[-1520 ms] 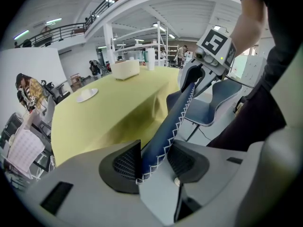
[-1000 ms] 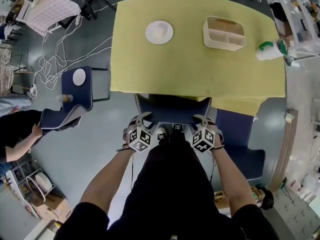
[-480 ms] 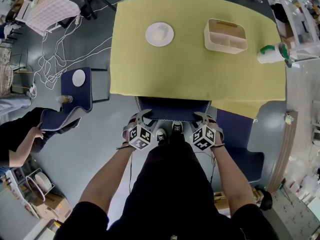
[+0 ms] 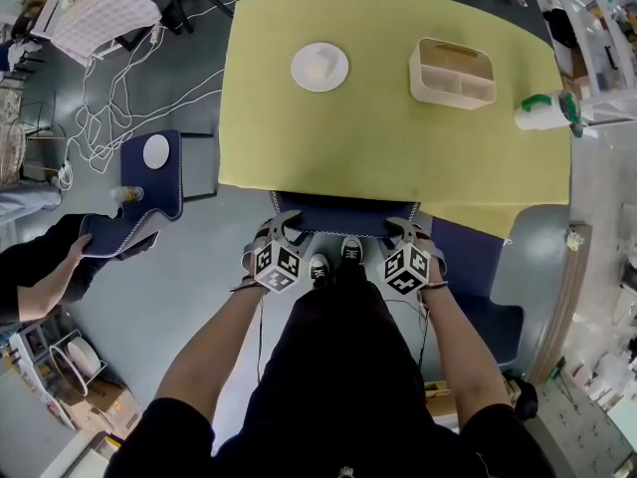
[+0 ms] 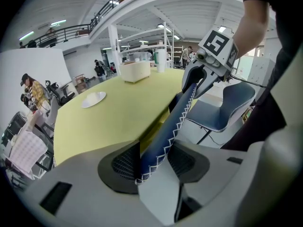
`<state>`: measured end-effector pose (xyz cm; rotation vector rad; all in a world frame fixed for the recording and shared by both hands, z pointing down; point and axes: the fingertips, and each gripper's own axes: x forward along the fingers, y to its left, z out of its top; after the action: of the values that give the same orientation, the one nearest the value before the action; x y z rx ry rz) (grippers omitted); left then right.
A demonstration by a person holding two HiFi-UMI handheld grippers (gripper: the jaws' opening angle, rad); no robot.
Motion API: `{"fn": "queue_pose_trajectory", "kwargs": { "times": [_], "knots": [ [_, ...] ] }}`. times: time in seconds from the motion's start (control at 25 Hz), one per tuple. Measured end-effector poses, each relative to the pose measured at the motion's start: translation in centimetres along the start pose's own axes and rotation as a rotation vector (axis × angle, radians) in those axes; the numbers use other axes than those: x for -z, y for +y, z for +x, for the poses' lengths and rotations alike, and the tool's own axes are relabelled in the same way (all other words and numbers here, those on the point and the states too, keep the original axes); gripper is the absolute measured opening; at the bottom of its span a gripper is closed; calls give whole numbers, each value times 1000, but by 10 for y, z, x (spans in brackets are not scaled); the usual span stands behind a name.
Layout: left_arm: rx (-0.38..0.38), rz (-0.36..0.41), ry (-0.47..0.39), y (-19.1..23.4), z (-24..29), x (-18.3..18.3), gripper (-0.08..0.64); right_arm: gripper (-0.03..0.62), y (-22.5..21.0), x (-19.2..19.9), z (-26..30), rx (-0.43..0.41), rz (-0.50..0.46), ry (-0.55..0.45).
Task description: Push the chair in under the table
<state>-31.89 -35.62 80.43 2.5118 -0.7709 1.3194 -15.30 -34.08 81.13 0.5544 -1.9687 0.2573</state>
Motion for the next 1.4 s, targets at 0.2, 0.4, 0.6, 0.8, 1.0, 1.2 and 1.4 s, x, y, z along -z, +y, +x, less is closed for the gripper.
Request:
{"fn": "queue_pose_trajectory", "kwargs": {
  "times": [0.2,0.4,0.6,0.8,1.0,1.2,1.4],
  "knots": [
    [15,-20,27,-3,0,2,191,137,4,1,-1,-29,-16,14],
    [16,5,86,-5,-5,6,196,137,8,1,-6,-27,-54,43],
    [34,11,113,-11,-19,12,196,136,20,-2,-18,-29,-78,29],
    [59,-24,63,-19,-42,6,195,94,21,-10,-45,9,-2,-37],
    [49,-74,-44,-25,-62,-15,149,31,13,-27,-74,35,110,-133],
    [8,-80,-129,-29,-83,-46,58,21,2,-47,-101,65,191,-192],
    [-7,-104,-212,-36,-104,-71,23,20,3,-68,-125,101,218,-260]
  ]
}}
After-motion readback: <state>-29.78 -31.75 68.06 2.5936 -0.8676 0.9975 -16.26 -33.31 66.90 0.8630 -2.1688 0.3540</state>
